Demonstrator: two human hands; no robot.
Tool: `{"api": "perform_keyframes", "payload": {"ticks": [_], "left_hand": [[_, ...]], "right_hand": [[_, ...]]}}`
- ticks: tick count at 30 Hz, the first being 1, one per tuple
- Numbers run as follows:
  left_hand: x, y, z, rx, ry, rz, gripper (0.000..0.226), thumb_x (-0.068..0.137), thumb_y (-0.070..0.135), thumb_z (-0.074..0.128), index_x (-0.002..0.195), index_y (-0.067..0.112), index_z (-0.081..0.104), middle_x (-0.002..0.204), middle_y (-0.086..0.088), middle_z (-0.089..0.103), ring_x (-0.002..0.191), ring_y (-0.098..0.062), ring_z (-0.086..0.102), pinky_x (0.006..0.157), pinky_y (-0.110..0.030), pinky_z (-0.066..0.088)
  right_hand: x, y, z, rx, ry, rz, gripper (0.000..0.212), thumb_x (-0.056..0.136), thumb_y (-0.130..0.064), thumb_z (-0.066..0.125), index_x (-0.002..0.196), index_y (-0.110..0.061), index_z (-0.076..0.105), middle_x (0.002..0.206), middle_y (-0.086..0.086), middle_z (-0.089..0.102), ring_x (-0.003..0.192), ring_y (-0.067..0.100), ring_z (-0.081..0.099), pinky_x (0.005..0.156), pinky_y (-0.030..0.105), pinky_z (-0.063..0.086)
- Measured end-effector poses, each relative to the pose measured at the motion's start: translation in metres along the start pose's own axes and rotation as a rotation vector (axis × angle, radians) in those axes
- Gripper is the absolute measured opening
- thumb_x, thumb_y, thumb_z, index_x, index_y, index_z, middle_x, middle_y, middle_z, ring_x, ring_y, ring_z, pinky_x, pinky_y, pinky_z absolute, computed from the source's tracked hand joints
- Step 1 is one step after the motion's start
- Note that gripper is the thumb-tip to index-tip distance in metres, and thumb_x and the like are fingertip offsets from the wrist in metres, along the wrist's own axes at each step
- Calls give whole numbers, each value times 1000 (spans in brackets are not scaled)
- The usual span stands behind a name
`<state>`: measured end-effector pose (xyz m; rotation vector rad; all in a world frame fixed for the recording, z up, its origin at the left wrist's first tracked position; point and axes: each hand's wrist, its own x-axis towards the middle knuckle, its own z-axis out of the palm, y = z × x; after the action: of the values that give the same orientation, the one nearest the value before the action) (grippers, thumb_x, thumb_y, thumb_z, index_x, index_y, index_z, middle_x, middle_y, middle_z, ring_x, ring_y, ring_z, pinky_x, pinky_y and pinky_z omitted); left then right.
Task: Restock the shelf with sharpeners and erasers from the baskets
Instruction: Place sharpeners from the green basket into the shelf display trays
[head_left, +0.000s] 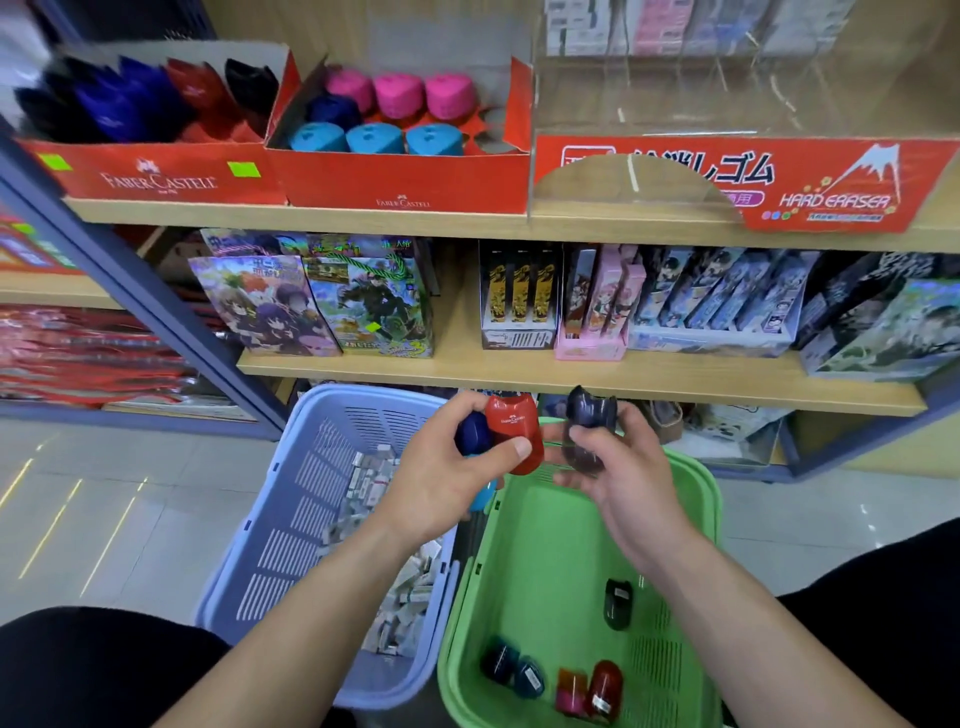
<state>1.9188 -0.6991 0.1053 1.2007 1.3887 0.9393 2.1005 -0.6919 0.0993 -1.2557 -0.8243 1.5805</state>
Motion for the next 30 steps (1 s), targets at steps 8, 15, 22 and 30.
{"api": "perform_keyframes", "payload": {"ticks": [8,15,22,30], "left_hand": [[2,8,-7,-8,30,20,24,86,19,80,103,19,63,80,-10,64,61,-15,59,49,-20,45],[5,43,-37,-34,107,141,22,86,14,79,101,17,65,73,7,64,65,-16,61,52,-17,46],[8,100,-109,30,263,299,22,85,20,80,100,27,66,83,0,71,73,-21,69,51,-22,47],[9,103,-184,-4,499,356,30,80,31,84,103,25,65,87,9,68,71,-8,67,62,-34,55]], "right_hand": [[3,-10,15,125,-68,66,58,88,-47,48,123,-2,56,83,13,64,66,19,52,62,34,39],[6,-49,42,-95,-203,-132,49,89,-42,51,119,-4,53,81,6,71,60,20,61,57,28,52],[30,-120,107,-156,-320,-316,10,103,-16,52,110,-16,60,91,0,75,81,21,73,69,31,61],[74,-187,214,-397,-327,-711,16,87,-10,73,92,-24,68,87,-3,69,74,5,62,71,23,53]]}}
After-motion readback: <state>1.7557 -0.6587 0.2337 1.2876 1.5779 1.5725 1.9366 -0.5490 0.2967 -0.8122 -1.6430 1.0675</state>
